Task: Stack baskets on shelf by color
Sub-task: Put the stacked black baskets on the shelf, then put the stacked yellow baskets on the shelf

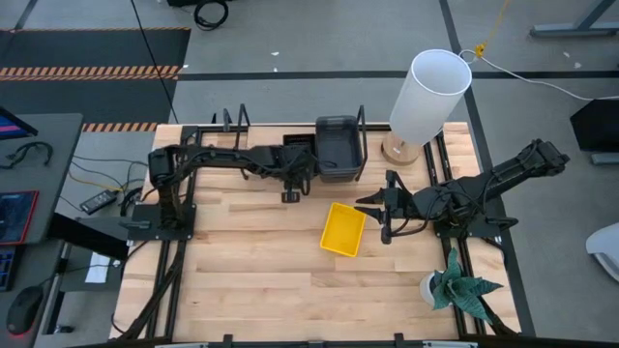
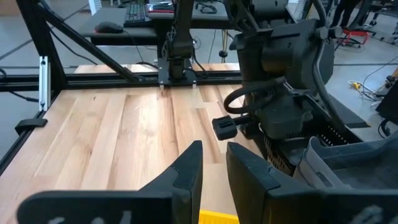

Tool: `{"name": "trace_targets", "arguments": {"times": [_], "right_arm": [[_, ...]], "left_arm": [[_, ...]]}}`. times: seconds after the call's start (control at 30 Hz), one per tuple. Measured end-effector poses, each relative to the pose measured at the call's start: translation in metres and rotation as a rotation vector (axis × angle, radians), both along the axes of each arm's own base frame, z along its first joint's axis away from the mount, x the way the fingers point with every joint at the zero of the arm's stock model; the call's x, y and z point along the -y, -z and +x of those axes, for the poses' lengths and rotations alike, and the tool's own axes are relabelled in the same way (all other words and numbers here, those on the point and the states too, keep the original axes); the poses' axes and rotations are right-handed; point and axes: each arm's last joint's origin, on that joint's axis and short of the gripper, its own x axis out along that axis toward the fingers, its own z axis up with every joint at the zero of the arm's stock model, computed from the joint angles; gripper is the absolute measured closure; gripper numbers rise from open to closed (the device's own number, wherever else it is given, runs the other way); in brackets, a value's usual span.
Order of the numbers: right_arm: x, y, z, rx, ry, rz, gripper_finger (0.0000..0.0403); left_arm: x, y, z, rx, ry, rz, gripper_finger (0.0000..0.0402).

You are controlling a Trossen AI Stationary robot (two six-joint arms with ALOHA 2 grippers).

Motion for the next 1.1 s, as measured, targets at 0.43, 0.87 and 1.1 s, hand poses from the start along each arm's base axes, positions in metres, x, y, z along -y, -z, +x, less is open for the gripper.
{"name": "trace_targets", "arguments": {"times": [0.43,0.87,1.1], "right_arm": [[0.000,0.000,0.000,0.005,0.000,0.000,0.0325],[0.000,0.000,0.000,0.001,0.001,0.001,0.0325],[0.003,0.000,0.001,-0.003,0.025,-0.004,0.0325]], "left_arm": [[0.011,-0.026,0.002,0.030,-0.015,0.097,0.0171],[0.066,-0.081,0.009,0.278,0.072,-0.046,0.0161],[0.135,-0.077,0.023,0.392,0.146,-0.208,0.0187]]}}
